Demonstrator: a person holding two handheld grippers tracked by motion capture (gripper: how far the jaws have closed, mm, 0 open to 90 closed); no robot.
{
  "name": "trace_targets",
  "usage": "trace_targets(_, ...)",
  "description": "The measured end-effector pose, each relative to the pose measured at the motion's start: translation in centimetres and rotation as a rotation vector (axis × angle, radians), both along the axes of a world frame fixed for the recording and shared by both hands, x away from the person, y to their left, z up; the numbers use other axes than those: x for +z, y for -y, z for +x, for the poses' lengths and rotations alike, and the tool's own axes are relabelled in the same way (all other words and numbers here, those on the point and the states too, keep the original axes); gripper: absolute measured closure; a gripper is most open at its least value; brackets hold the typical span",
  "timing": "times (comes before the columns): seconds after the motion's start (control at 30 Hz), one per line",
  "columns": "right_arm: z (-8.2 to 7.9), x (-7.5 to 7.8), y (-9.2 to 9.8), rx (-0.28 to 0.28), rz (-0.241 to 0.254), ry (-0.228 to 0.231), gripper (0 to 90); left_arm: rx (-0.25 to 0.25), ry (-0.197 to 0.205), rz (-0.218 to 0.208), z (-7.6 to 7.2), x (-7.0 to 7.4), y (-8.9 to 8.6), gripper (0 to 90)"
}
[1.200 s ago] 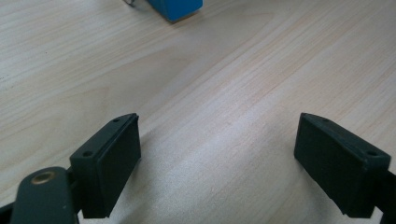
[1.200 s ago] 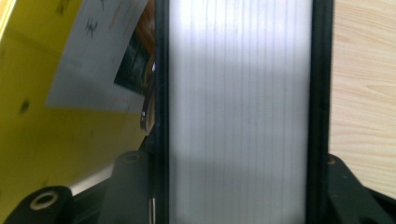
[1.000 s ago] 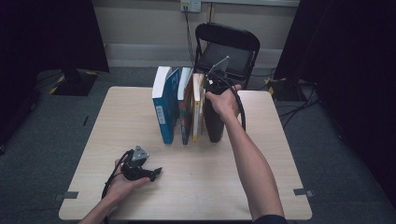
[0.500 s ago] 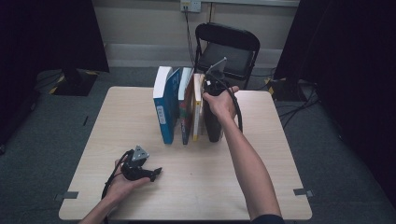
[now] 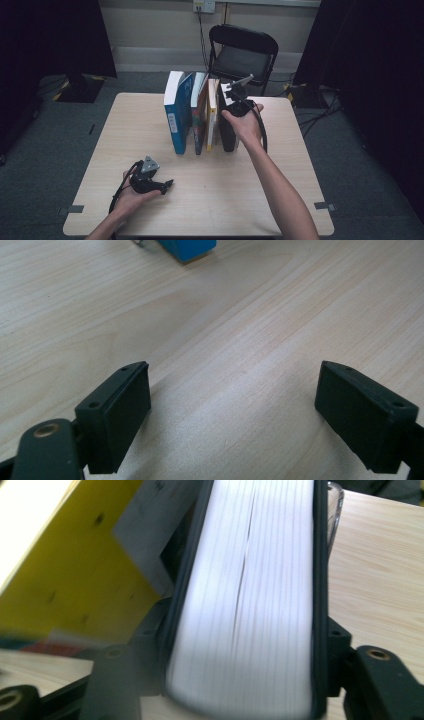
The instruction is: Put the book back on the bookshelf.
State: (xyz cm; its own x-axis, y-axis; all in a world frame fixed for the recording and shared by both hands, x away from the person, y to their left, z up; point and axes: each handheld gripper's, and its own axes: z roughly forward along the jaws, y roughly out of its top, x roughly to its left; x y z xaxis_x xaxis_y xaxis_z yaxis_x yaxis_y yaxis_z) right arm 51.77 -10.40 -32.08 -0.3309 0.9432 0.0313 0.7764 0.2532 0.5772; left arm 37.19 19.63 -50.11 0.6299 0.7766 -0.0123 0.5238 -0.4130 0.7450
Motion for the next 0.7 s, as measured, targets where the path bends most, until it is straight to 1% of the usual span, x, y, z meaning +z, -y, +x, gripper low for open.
trace_targets(0.03, -0.5, -0.3, 0.3, 0.007, 0.02, 0.022, 39.9, 0.002, -0.001, -0.005, 0.0, 0.0, 0.0, 14.4)
trace_targets(0.07, -1.1, -0.6, 0.6, 0.016, 0.031, 0.046, 40.1, -0.011, -0.003, 0.015, 0.0, 0.1, -0.1, 14.4)
trace_targets(0.1, -1.6, -0.9, 0.9, 0.023, 0.04, 0.078, 40.1, -0.012, -0.002, 0.013, 0.0, 0.1, -0.1, 14.4)
trace_targets(0.17, -2.7, -1.7, 1.3, 0.038, 0.065, 0.125, 38.8, -0.01, -0.005, 0.009, 0.0, 0.0, -0.1, 14.4)
trace_targets(0.27, -3.9, -3.0, 1.8, 0.062, 0.082, 0.184, 38.4, -0.009, -0.004, 0.009, 0.0, 0.0, 0.0, 14.4)
trace_targets(0.33, -4.4, -3.8, 2.3, 0.064, 0.108, 0.217, 39.8, -0.01, -0.003, 0.006, 0.1, 0.0, 0.0, 14.4)
trace_targets(0.37, -4.6, -4.2, 2.5, 0.067, 0.12, 0.237, 42.8, -0.01, -0.004, 0.008, 0.1, 0.0, 0.0, 14.4)
trace_targets(0.4, -4.7, -4.5, 2.7, 0.063, 0.124, 0.258, 48.0, -0.01, -0.003, 0.007, 0.1, 0.0, 0.0, 14.4)
trace_targets(0.43, -4.7, -4.7, 2.8, 0.054, 0.132, 0.274, 49.4, -0.01, -0.005, 0.01, 0.1, 0.0, 0.0, 14.4)
trace_targets(0.47, -4.8, -4.9, 2.9, 0.053, 0.145, 0.285, 49.7, -0.01, -0.006, 0.012, 0.1, 0.1, 0.0, 14.4)
trace_targets(0.57, -4.8, -4.9, 2.8, 0.035, 0.148, 0.301, 50.5, -0.01, -0.003, 0.009, 0.1, 0.0, 0.0, 14.4)
trace_targets(0.6, -4.8, -4.8, 2.6, 0.029, 0.146, 0.299, 50.7, -0.012, -0.004, 0.015, 0.2, 0.1, 0.0, 14.4)
trace_targets(0.7, -4.7, -4.5, 2.2, -0.003, 0.141, 0.29, 51.1, -0.011, -0.005, 0.01, 0.2, 0.1, 0.1, 14.4)
